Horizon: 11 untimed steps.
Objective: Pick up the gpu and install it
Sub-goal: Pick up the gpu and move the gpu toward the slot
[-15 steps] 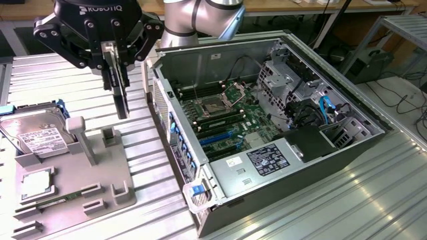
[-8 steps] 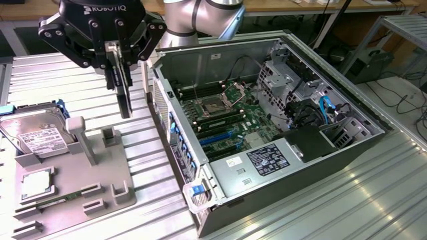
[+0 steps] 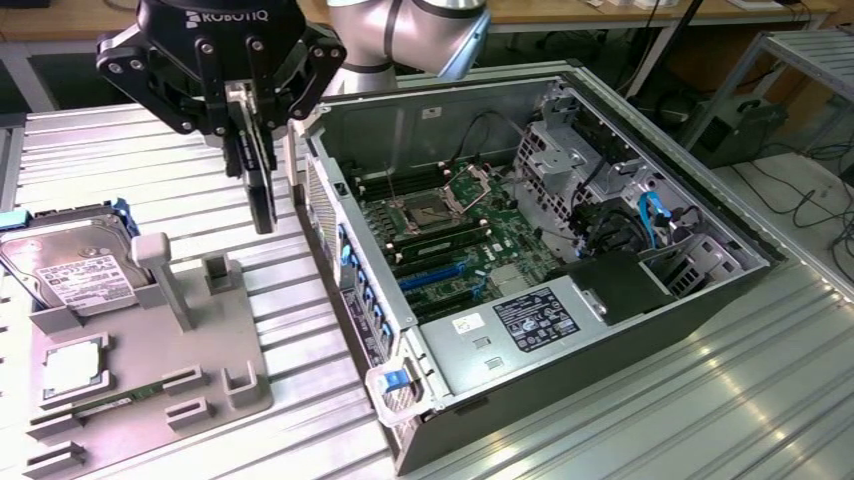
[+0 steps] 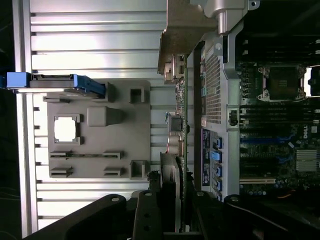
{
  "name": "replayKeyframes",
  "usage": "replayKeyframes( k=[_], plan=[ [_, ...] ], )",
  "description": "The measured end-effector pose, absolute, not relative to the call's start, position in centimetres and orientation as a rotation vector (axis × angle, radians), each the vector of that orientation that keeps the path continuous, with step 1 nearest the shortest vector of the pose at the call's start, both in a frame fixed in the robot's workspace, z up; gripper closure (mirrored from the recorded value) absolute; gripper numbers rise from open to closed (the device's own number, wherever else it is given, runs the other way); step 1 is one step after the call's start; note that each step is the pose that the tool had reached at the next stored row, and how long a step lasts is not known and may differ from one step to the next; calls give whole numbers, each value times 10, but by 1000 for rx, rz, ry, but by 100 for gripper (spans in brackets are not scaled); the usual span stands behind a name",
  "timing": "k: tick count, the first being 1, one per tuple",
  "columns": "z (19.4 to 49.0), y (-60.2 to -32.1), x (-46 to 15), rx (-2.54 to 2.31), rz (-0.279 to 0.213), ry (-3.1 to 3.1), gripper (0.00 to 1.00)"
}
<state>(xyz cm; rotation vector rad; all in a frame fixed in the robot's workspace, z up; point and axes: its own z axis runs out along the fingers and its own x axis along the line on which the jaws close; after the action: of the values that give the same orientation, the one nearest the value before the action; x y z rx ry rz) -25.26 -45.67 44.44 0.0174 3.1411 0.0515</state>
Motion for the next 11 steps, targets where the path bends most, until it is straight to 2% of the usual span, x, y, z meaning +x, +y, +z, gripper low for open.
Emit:
replayKeyframes(
  k=[11],
  plan=[
    [444,-457,-243,17,51,3141,72]
  ],
)
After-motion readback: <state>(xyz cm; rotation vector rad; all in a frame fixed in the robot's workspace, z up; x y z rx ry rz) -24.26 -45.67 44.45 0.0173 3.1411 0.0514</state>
